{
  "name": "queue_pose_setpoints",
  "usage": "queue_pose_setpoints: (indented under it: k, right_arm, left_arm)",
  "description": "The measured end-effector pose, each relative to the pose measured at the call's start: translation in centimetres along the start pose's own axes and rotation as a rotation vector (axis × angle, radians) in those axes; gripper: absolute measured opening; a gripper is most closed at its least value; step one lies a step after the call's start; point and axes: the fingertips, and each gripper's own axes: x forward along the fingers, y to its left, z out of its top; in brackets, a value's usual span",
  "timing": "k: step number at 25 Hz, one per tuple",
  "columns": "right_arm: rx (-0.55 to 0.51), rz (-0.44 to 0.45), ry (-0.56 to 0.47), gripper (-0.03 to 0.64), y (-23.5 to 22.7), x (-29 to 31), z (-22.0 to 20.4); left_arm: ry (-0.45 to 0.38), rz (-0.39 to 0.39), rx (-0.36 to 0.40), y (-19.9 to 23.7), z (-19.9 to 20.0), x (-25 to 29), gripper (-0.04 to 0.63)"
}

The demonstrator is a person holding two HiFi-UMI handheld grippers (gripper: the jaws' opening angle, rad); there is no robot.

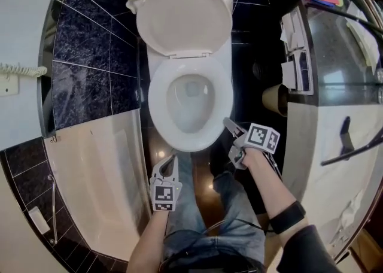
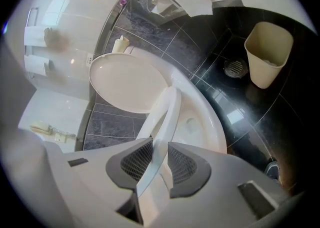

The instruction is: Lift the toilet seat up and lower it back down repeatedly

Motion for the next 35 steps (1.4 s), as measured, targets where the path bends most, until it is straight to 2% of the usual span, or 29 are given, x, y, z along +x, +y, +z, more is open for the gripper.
queue_pose_setpoints:
  k: [5, 10, 17, 25, 28, 35]
  right_arm:
    - [-0.007, 0.018, -0.015, 0.121, 2.3, -0.6, 1.5]
    - [-0.019, 0.027, -0.032, 0.123, 4.1, -1.1, 2.7]
    - [-0.063, 0.005, -0.079, 0.132, 7.2, -2.1, 5.0]
    - [-0.201, 0.043, -0.133, 0.074, 13.2, -5.1, 7.7]
    - [-0.271, 0.032, -0.179, 0.017, 15.2, -6.6, 8.9]
    - [-0.572, -0.032, -0.266, 0.015, 19.7, -10.1, 11.1]
  left_arm:
    - [-0.023, -0.013, -0.029, 0.3, 3.3, 3.0, -0.003]
    - [-0.066, -0.003, -0.087, 0.9, 7.0, 3.0, -0.003]
    - [-0.084, 0.012, -0.075, 2.6, 10.5, 2.4, -0.005]
    - [-0.147, 0.008, -0.084, 4.5, 17.6, 2.4, -0.005]
    - [-0.164, 0.009, -0.068, 5.4, 20.5, 2.8, -0.005]
    - [-0.206, 0.002, -0.02, 7.6, 27.0, 4.7, -0.003]
